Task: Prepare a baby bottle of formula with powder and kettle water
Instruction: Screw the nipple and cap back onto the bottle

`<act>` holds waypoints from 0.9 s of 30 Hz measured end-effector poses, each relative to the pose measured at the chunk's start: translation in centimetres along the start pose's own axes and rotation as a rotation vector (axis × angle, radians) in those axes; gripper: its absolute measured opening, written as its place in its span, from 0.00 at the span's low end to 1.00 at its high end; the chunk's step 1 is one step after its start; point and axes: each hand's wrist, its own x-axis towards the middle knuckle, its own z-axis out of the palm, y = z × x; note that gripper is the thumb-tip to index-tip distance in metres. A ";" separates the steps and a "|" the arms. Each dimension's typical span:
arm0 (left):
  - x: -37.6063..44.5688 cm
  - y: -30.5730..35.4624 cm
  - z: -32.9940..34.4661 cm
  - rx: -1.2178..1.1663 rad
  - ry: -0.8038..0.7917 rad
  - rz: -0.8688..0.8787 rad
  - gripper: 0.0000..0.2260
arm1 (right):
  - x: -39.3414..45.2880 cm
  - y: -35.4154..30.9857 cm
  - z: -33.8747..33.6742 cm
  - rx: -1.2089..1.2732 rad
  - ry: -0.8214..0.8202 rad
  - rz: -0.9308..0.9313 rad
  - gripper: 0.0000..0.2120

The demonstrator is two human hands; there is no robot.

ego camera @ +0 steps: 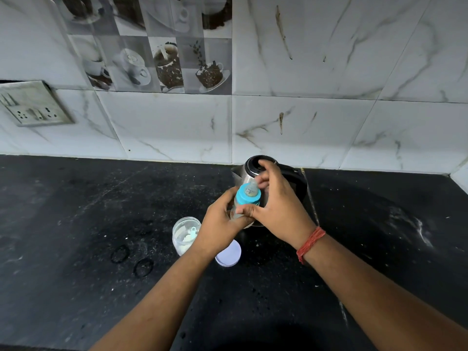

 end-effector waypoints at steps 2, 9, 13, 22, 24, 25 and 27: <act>0.1 0.0 -0.2 -0.001 0.010 0.001 0.24 | -0.1 0.4 -0.5 0.120 -0.031 -0.019 0.45; 0.2 0.3 0.1 -0.010 -0.011 0.007 0.25 | -0.3 0.6 -0.3 0.130 0.025 0.005 0.42; 0.2 0.4 0.2 -0.028 -0.005 -0.002 0.25 | 0.2 0.4 -0.1 0.102 0.048 0.005 0.46; 0.1 0.4 0.2 -0.035 -0.001 0.003 0.24 | -0.1 0.3 -0.1 0.162 0.053 0.015 0.41; 0.1 0.4 0.4 -0.034 -0.004 0.003 0.24 | 0.0 -0.1 0.4 0.078 0.096 0.017 0.43; 0.1 0.3 0.4 -0.034 -0.003 0.002 0.24 | 0.2 -0.2 0.3 0.087 0.086 0.012 0.45; 0.2 0.3 0.3 -0.031 -0.003 0.005 0.24 | 0.4 0.1 -0.2 0.206 -0.001 -0.014 0.46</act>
